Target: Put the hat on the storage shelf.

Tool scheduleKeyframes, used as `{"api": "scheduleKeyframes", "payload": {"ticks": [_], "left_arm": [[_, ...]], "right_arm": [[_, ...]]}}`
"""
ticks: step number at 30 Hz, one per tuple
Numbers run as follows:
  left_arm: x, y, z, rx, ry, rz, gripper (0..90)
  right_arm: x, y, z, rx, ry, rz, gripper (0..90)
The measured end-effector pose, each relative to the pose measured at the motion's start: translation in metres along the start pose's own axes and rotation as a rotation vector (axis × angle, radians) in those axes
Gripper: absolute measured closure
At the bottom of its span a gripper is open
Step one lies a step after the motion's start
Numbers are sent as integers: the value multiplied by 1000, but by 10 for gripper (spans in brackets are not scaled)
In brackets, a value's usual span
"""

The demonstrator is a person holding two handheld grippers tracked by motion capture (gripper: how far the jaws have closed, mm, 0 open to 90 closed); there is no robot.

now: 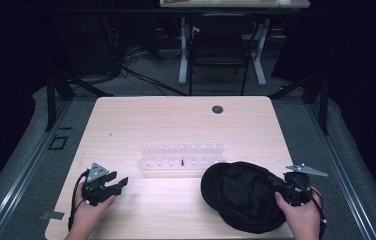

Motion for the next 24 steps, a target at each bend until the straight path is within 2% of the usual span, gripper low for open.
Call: {"api": "scheduleKeyframes", "payload": {"ticks": [1, 2, 6, 10, 12, 14, 15, 16, 19, 20, 21, 22, 24], "left_arm": [[0, 0, 0, 0, 0, 0, 480], [0, 0, 0, 2, 4, -2, 476], [2, 1, 0, -14, 23, -8, 455], [3, 1, -1, -10, 29, -2, 447], [2, 0, -1, -1, 24, -2, 450], [1, -1, -1, 1, 24, -1, 452], [1, -2, -1, 5, 25, -2, 453], [0, -3, 0, 5, 23, -4, 453], [0, -3, 0, 6, 12, -3, 454], [-1, -3, 0, 3, 16, -6, 454], [-1, -3, 0, 2, 14, -7, 454], [0, -2, 0, 3, 13, -6, 456], [0, -2, 0, 6, 18, -4, 457]], "right_arm": [[0, 0, 0, 0, 0, 0, 761], [-2, 1, 0, 32, -23, 11, 756], [-5, 3, 2, 58, -21, 13, 753], [-6, 5, 4, 102, -26, 49, 746], [-6, 6, 8, 137, -46, 68, 740], [-7, 6, 10, 148, -46, 66, 740], [-8, 7, 11, 171, -44, 63, 737], [-9, 7, 15, 194, -59, 66, 738], [-12, 8, 19, 215, -75, 75, 738], [-14, 10, 21, 233, -67, 52, 738], [-15, 10, 25, 229, -83, 53, 738], [-17, 11, 27, 257, -80, 38, 736], [-19, 12, 28, 268, -75, 34, 735]]}}
Point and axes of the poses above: each handheld gripper's, and its own axes: y roughly backward along the jaws, z roughly out of its top, x roughly to its left, the point moved 3 cm from there along -y, roughly forward along the jaws, and after that the axes turned 2 degrees about z, right-handed, at the moved point
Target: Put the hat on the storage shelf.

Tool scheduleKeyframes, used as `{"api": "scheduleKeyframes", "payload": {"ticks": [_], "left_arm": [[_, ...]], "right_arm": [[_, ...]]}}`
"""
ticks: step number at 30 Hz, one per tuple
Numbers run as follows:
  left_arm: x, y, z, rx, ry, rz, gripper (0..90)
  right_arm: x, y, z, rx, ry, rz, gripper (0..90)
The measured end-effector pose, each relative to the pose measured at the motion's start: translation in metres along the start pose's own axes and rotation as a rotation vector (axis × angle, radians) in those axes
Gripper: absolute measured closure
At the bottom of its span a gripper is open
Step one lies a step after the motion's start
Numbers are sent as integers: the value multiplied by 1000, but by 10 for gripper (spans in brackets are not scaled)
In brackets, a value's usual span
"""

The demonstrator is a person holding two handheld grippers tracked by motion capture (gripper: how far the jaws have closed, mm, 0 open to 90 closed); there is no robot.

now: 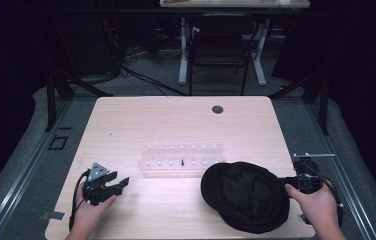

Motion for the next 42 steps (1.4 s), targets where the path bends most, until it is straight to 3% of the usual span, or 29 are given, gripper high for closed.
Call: {"api": "scheduleKeyframes", "payload": {"ticks": [4, 11, 18, 23, 24, 26, 34, 42], "left_arm": [[0, 1, -1, -6, 6, -4, 458], [-1, 2, -1, -9, 3, -3, 457], [-2, 1, -2, -4, 0, 5, 457], [-2, 1, -2, -5, 0, 6, 457], [-2, 1, -2, -7, 0, 6, 457], [-2, 1, -2, -7, 2, 6, 457], [-1, 1, -2, -4, 2, 11, 457], [-2, 0, -2, 1, -4, 8, 458]], "right_arm": [[-7, 3, -2, 75, -22, -24, 727], [-21, 1, -14, 106, -63, -49, 724], [-32, -9, -32, 210, -110, -64, 717], [-33, -14, -37, 230, -123, -51, 733], [-33, -17, -37, 230, -118, -52, 803], [-32, -17, -35, 230, -115, -52, 856], [-39, -19, -24, 227, -115, -34, 874], [-48, -23, -11, 233, -136, -49, 865]]}}
Point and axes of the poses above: each handheld gripper's, and its own axes: y roughly backward along the jaws, z roughly out of its top, x roughly to its left, the point moved 3 cm from there along -y, roughly forward along the jaws, and after that the axes turned 2 degrees about z, right-handed, at the moved point
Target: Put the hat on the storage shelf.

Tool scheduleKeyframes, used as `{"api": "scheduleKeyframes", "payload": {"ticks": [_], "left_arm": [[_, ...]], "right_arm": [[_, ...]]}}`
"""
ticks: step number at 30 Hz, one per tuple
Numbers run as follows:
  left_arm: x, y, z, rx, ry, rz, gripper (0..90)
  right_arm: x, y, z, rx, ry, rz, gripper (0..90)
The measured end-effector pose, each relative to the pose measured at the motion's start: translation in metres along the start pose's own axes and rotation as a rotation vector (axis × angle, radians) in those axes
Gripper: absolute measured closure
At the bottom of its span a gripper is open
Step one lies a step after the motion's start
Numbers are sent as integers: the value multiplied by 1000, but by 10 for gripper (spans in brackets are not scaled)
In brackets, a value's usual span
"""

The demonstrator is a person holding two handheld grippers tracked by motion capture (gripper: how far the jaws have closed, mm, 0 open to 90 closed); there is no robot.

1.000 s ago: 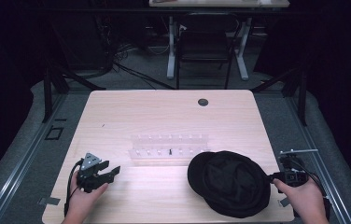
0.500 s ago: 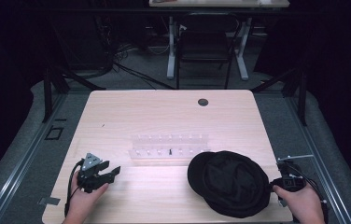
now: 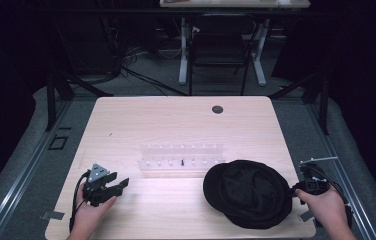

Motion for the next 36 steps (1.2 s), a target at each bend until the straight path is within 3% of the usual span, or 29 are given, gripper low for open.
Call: {"api": "scheduleKeyframes", "payload": {"ticks": [1, 2, 3, 8, 11, 12, 13, 14, 16, 20, 21, 29, 30, 31, 34, 36], "left_arm": [[0, 0, 0, 0, 0, 0, 458], [0, 0, 0, 0, 0, 0, 458], [0, 0, 0, 1, -1, -1, 458], [-1, -1, 0, 2, 0, -3, 458], [-1, -1, 0, 2, -3, -2, 458], [-1, -1, 0, 1, -4, -2, 458], [-1, -1, 0, 1, -4, -2, 458], [-1, -1, 0, 1, -2, -2, 458], [-1, 0, 0, 2, 2, -3, 458], [2, 0, 1, -7, 12, 3, 458], [2, 1, 0, -5, 19, 3, 458], [5, 2, 1, -5, 30, 9, 458], [5, 2, 1, -4, 29, 9, 458], [5, 2, 1, -4, 29, 9, 458], [5, 2, 0, -4, 31, 9, 458], [5, 2, 0, -5, 31, 9, 458]], "right_arm": [[0, 0, 0, 0, 0, 0, 865], [-1, 2, 2, 32, 13, -31, 858], [-1, -1, 2, 21, 10, 9, 851], [-2, -5, 6, 61, 17, 13, 824], [-2, -7, 7, 57, 8, 16, 821], [-4, -7, 8, 90, 27, 18, 816], [-4, -7, 8, 90, 27, 18, 816], [-4, -11, 8, 74, -9, 48, 814], [-5, -14, 8, 69, -14, 42, 811], [-9, -17, 10, 114, -17, 54, 794], [-9, -20, 10, 91, -34, 64, 795], [-12, -22, 10, 133, -17, 73, 812], [-10, -23, 10, 109, -49, 65, 821], [-11, -23, 10, 126, -23, 76, 833], [-11, -25, 10, 113, -40, 111, 858], [-12, -25, 11, 127, -39, 102, 866]]}}
Point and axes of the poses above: each handheld gripper's, and its own axes: y roughly backward along the jaws, z roughly out of its top, x roughly to its left, the point moved 3 cm from there along -y, roughly forward along the jaws, and after that the axes turned 2 degrees about z, right-handed, at the moved point
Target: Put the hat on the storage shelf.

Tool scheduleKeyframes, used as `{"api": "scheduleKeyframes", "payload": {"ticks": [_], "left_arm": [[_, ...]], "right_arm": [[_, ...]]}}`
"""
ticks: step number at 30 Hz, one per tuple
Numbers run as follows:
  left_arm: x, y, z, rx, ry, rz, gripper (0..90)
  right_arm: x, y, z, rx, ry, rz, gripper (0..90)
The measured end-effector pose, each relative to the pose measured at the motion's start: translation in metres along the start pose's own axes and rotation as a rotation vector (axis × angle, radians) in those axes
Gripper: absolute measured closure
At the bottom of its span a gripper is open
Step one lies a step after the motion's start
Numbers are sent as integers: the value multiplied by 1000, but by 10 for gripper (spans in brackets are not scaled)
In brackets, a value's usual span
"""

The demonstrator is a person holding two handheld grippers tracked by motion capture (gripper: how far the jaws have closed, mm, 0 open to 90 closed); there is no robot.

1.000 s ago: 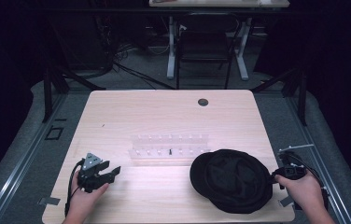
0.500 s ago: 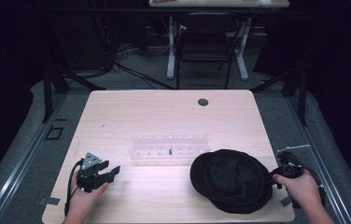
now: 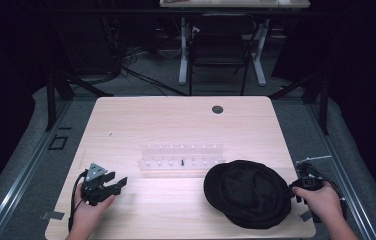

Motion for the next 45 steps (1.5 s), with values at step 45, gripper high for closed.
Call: {"api": "scheduleKeyframes", "payload": {"ticks": [45], "left_arm": [[-1, -1, -1, 10, -2, -2, 452]], "right_arm": [[47, 66, -4, -42, 37, 96, 883]]}}
Point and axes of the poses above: each handheld gripper's, and its own axes: y roughly backward along the jaws, z roughly out of its top, x roughly to its left, the point moved 3 cm from there along -y, roughly forward along the jaws, and after that the axes turned 2 degrees about z, right-handed, at the moved point
